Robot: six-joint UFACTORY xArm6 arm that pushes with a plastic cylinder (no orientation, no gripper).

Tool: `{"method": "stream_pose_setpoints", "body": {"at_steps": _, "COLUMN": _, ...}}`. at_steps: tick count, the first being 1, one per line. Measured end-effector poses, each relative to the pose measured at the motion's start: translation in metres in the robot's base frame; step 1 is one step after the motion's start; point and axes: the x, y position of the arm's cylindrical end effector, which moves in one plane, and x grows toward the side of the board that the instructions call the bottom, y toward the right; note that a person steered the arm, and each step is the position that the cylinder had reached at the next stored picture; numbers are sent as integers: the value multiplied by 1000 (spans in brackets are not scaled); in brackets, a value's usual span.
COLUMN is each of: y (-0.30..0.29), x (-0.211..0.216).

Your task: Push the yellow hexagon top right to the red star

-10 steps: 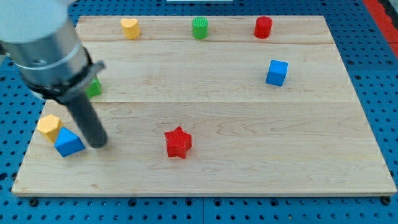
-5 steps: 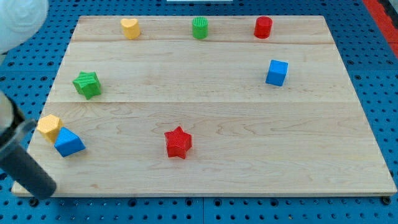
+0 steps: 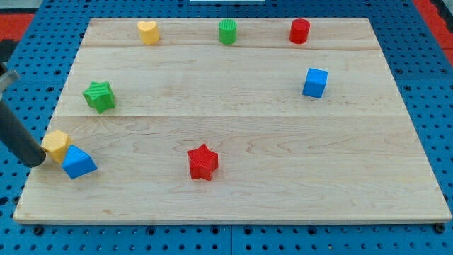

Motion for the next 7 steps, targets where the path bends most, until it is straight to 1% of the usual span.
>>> {"method": "stream_pose_setpoints", "body": {"at_steps": 2, "y": 17, "x": -21}}
{"method": "stream_pose_setpoints", "body": {"at_steps": 5, "y": 13, "x": -48}}
{"method": "stream_pose_setpoints", "body": {"at_steps": 6, "y": -2, "x": -47}}
{"method": "stream_pose_setpoints", "body": {"at_steps": 7, "y": -2, "x": -47}}
